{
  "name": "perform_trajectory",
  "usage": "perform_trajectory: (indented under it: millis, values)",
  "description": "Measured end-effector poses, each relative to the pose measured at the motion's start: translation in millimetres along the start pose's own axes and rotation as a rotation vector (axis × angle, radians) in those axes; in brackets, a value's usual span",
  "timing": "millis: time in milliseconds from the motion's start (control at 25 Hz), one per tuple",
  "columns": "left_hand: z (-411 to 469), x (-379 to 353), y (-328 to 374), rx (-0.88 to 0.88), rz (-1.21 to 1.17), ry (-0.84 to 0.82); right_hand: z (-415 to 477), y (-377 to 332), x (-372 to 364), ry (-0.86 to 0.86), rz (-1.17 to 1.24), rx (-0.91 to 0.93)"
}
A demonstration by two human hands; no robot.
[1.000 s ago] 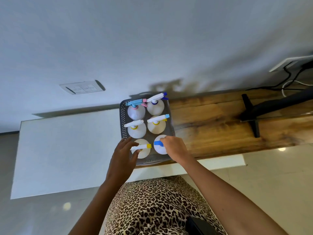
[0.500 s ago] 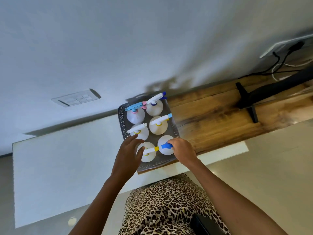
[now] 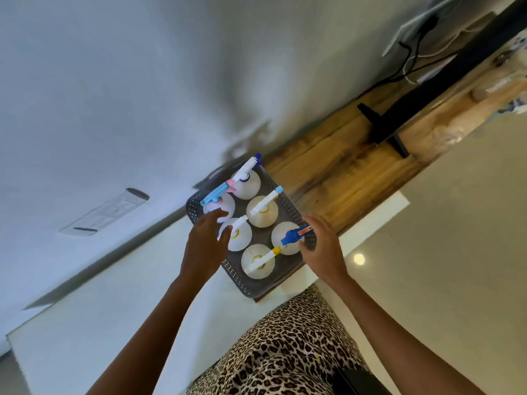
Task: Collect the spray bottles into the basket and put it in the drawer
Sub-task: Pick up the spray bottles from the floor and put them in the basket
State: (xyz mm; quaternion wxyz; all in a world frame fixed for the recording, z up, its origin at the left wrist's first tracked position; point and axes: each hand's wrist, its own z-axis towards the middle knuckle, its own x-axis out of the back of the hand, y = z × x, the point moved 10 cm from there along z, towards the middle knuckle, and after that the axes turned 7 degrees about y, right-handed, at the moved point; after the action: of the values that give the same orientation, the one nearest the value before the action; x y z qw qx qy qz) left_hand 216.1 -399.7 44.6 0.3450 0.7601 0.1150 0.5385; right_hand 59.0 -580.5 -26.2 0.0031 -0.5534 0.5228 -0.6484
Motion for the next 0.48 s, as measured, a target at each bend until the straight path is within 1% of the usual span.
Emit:
perform_trajectory:
  millis: [80, 120, 160, 200, 280, 360, 440, 480]
  values:
    - [20, -1, -9, 0.043, -0.014, 0.037, -20, 28, 13, 0.224, 0.235, -0.276]
    - [31, -3, -15, 0.058, -0.017, 0.052, -32, 45, 10, 0.292, 0.345, -0.437]
    - [43, -5, -22, 0.072, -0.021, 0.060, -44, 62, -1, 0.311, 0.455, -0.611]
    - [57, -7, -29, 0.089, -0.027, 0.063, -56, 77, -17, 0.291, 0.555, -0.787]
    - [88, -15, -44, 0.150, -0.021, 0.055, -75, 98, -54, 0.200, 0.710, -1.088]
    - [119, -26, -59, 0.198, 0.035, 0.011, -83, 107, -83, 0.119, 0.782, -1.235]
    - [152, -48, -72, 0.218, 0.112, -0.105, -83, 115, -107, 0.080, 0.804, -1.305]
    - [162, -59, -81, 0.250, 0.111, -0.170, -83, 118, -114, 0.074, 0.814, -1.336]
